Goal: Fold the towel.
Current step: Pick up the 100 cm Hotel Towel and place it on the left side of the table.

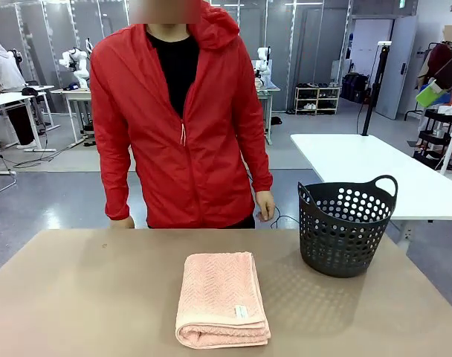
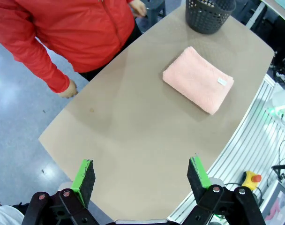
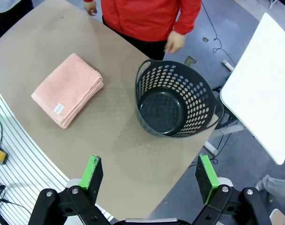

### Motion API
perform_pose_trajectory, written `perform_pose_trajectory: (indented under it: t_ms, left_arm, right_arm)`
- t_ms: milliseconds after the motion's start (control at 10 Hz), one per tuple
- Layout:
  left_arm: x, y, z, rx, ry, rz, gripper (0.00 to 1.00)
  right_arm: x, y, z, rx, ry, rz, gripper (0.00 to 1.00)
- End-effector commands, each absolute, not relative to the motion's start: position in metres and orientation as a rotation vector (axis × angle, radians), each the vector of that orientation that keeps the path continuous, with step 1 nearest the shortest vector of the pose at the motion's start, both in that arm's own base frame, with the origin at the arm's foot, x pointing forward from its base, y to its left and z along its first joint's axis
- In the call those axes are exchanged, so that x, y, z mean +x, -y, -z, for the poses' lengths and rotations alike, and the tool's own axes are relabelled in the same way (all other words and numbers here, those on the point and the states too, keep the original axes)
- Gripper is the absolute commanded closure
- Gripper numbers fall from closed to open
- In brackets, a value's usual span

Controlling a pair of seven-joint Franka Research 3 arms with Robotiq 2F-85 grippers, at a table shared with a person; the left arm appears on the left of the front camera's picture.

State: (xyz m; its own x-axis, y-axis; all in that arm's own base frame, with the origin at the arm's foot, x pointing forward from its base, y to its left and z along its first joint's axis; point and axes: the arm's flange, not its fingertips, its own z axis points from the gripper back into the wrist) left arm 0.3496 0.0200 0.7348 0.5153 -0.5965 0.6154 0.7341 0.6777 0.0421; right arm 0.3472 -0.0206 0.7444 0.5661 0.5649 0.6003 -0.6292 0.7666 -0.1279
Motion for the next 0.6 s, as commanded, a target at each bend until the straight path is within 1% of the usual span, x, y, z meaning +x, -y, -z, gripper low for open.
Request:
perform_pose_trajectory:
  t_ms: [0, 200, 500]
  left_arm:
    - [0.349, -0.02, -0.734, -0.24, 0.638, 0.812, 0.0]
    - [0.35, -0.02, -0.735, -0.236, 0.642, 0.808, 0.0]
    - [0.361, -0.009, -0.686, -0.37, 0.628, 0.712, 0.0]
  right_arm:
    - [0.347, 0.022, -0.745, 0.104, 0.665, -0.71, 0.0]
    - [0.347, 0.022, -0.745, 0.104, 0.665, -0.71, 0.0]
    - [0.347, 0.022, -0.745, 0.104, 0.665, -0.71, 0.0]
